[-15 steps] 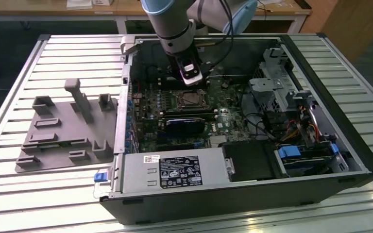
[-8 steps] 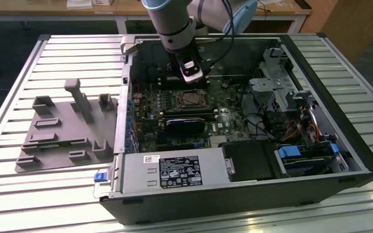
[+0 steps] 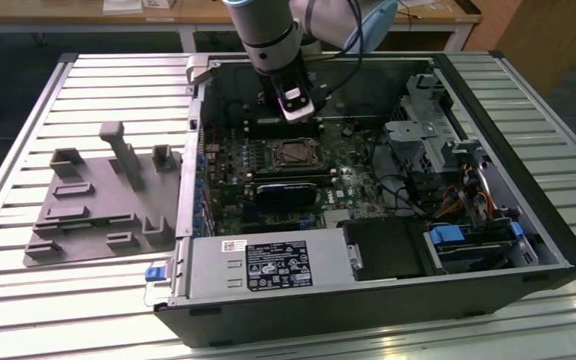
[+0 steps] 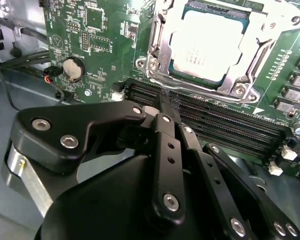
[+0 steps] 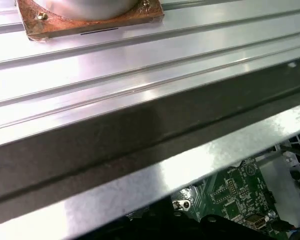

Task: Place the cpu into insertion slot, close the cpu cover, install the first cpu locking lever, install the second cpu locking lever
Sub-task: 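Install the first cpu locking lever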

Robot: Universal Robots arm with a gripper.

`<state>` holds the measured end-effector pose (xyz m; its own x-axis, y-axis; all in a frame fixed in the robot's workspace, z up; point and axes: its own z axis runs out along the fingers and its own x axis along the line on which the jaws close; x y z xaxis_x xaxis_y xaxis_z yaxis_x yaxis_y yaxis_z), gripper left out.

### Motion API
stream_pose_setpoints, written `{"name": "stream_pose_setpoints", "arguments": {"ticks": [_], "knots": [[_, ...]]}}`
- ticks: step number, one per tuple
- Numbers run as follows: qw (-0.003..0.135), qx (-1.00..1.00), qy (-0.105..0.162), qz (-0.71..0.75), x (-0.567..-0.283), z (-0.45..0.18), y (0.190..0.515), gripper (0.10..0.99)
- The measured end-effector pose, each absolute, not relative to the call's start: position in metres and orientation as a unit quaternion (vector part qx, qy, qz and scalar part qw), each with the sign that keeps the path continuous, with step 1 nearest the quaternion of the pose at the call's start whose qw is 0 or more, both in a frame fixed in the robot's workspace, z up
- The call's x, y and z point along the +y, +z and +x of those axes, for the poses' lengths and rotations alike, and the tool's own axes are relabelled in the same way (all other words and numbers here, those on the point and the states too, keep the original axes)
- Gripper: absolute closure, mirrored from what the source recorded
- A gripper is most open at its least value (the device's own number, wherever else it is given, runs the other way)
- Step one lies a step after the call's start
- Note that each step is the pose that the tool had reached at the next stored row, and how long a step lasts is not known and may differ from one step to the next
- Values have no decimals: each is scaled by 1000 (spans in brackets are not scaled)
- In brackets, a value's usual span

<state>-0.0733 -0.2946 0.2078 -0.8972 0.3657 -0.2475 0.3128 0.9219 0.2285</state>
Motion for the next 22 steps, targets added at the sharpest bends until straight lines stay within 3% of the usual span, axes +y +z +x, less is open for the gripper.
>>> {"name": "stream_pose_setpoints", "arguments": {"ticks": [9, 22], "knots": [[144, 970, 89, 175, -295, -73, 208, 984], [119, 977, 33, 171, -295, -69, 207, 984]]}}
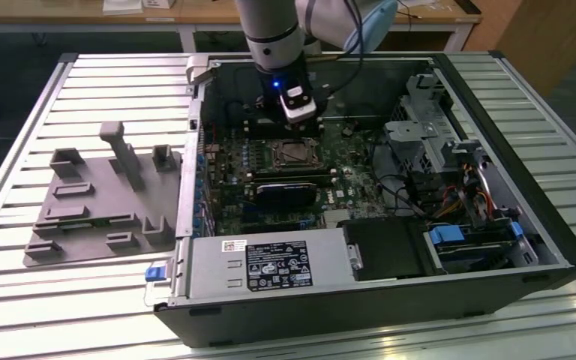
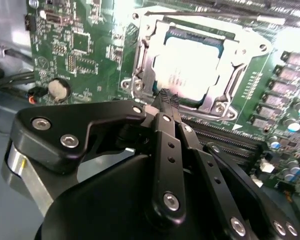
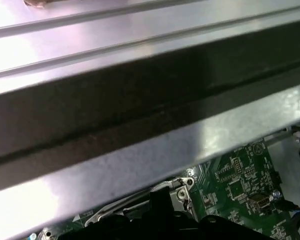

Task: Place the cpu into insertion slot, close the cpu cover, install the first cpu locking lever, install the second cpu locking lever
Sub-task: 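Install the first cpu locking lever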

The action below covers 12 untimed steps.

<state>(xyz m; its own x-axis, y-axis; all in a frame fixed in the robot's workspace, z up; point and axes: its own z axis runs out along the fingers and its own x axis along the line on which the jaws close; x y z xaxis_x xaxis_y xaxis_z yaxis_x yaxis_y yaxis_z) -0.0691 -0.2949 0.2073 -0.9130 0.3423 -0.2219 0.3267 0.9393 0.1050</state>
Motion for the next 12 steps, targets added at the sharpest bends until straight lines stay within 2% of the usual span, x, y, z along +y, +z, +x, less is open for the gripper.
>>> {"name": "stream_pose_setpoints", "arguments": {"ticks": [10, 12], "knots": [[81, 981, 15, 174, -297, -64, 206, 984], [78, 981, 14, 174, -297, -64, 206, 984]]}}
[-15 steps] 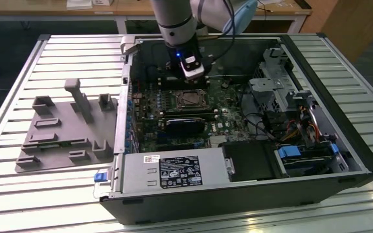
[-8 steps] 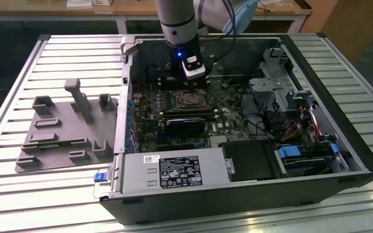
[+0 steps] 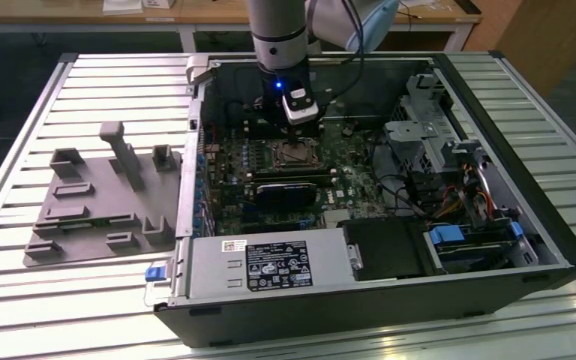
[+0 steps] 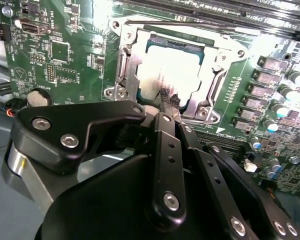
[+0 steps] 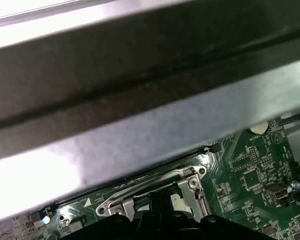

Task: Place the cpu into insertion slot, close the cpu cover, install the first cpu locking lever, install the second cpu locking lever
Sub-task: 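Install the first cpu locking lever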

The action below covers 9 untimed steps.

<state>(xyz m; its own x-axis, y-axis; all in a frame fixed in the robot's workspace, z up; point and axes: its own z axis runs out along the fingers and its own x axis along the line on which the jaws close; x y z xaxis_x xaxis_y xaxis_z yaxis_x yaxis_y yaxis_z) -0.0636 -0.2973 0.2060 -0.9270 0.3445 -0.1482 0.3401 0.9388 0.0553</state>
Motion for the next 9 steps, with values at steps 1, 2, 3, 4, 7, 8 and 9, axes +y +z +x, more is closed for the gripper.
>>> {"name": "stream_pose_setpoints", "arguments": {"ticks": [1, 2, 3, 4, 7, 8, 9], "knots": [[78, 981, 14, 174, -297, -64, 206, 984], [78, 981, 14, 174, -297, -64, 206, 984], [78, 981, 14, 174, -297, -64, 206, 984], [78, 981, 14, 174, -297, -64, 206, 984], [78, 981, 14, 174, -297, -64, 207, 984], [78, 981, 14, 174, -297, -64, 208, 984], [78, 981, 14, 174, -297, -64, 210, 984]]}}
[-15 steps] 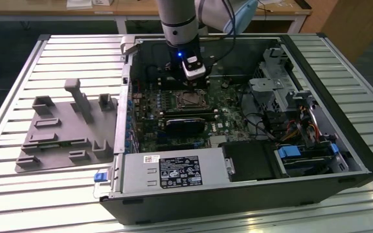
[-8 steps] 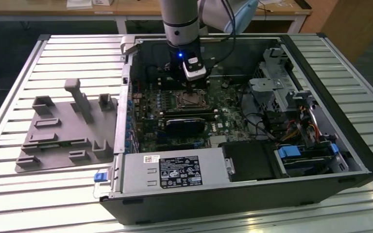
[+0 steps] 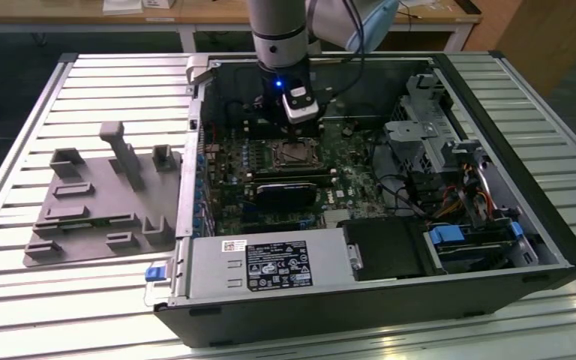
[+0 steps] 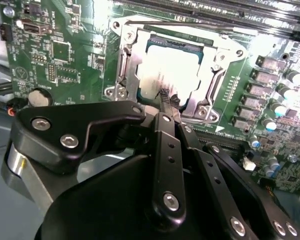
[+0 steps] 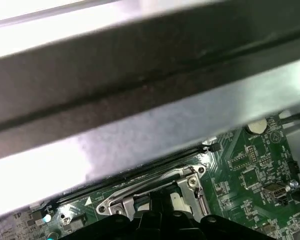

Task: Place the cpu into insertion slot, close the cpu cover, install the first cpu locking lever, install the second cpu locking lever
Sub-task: 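Install the first cpu locking lever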

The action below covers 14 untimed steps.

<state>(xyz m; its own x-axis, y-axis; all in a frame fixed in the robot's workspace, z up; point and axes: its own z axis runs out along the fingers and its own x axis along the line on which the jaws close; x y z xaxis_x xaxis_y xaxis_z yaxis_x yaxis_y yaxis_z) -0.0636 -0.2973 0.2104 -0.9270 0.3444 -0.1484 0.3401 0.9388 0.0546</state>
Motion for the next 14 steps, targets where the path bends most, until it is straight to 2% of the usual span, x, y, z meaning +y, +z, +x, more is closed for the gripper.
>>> {"name": "stream_pose_setpoints", "arguments": {"ticks": [7, 14], "knots": [[78, 981, 14, 174, -297, -64, 225, 984], [78, 982, 13, 174, -300, -63, 226, 984]]}}
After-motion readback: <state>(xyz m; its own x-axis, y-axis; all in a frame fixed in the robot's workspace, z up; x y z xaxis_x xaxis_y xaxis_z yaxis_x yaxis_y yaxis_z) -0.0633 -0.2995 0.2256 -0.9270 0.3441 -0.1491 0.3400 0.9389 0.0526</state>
